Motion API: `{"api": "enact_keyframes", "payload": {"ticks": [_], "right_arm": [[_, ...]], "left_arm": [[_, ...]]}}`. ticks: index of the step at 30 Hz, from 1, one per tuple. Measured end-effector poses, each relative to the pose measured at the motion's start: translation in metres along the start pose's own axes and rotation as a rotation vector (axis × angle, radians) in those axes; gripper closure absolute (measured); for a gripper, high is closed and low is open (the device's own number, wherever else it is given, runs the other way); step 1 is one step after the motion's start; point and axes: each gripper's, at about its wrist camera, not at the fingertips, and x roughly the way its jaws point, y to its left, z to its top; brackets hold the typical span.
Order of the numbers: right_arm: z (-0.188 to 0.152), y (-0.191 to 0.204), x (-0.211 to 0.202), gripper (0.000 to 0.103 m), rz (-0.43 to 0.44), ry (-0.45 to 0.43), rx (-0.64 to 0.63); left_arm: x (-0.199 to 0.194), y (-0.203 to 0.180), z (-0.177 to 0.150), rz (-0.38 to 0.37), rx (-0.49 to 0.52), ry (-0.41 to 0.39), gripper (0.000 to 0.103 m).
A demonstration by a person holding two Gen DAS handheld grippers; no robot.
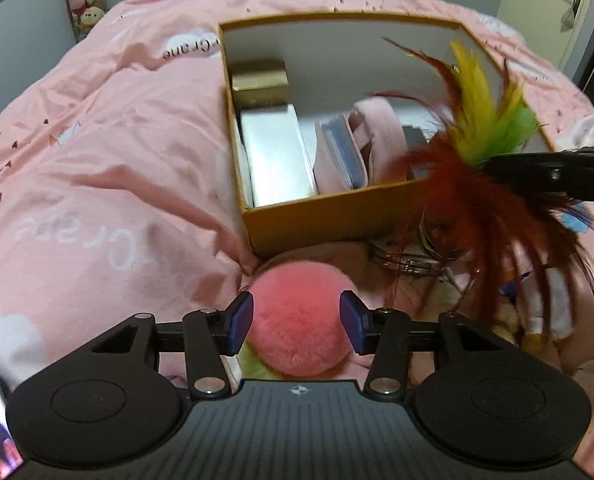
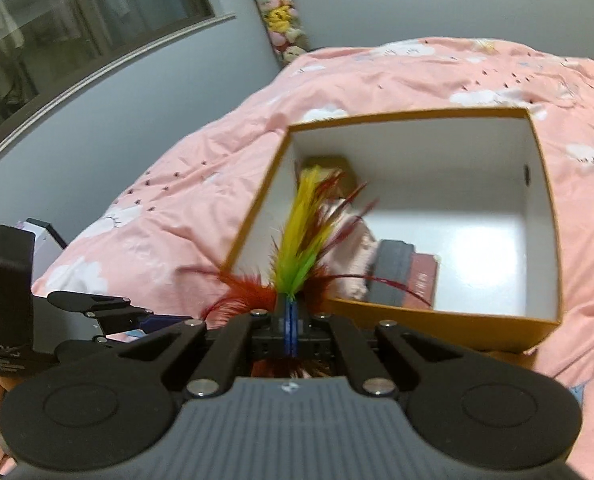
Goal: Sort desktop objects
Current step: 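Carry the feather toy toward the cardboard box with the right tool while the left tool holds the pompom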
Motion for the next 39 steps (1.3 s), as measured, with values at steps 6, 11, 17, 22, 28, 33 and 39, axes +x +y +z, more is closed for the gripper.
{"api": "enact_keyframes", "payload": {"ticks": [6, 11, 17, 22, 28, 33, 39], "right_arm": [[-0.004, -0.016, 0.016, 0.103, -0.009, 0.038, 0.026], [-0.007, -0.026, 0.028, 0.103, -0.03, 0.072, 0.037], [-0.006, -0.033, 0.033, 0.103, -0.018, 0.077, 0.049], [-0.004, -0.035, 0.036, 0.103, -0.012, 0.077, 0.055], [-0.001, -0.032, 0.028, 0.103, 0.001, 0.076, 0.055], [0.004, -0.028, 0.014, 0.103, 0.009, 0.044, 0.053], [0.013, -0.023, -0.004, 0.103, 0.043, 0.005, 0.053]], "left_arm": [[0.031, -0.008, 0.0, 0.011, 0.015, 0.069, 0.046], [0.049, -0.008, 0.001, 0.021, 0.002, 0.101, 0.046], [0.066, -0.002, -0.003, -0.01, -0.039, 0.145, 0.049], [0.064, 0.003, -0.006, -0.023, -0.069, 0.132, 0.051], [0.047, 0.005, -0.01, -0.049, -0.083, 0.078, 0.053], [0.026, 0.011, -0.013, -0.098, -0.121, 0.03, 0.053], [-0.009, 0.012, -0.009, -0.136, -0.156, -0.044, 0.054]]}}
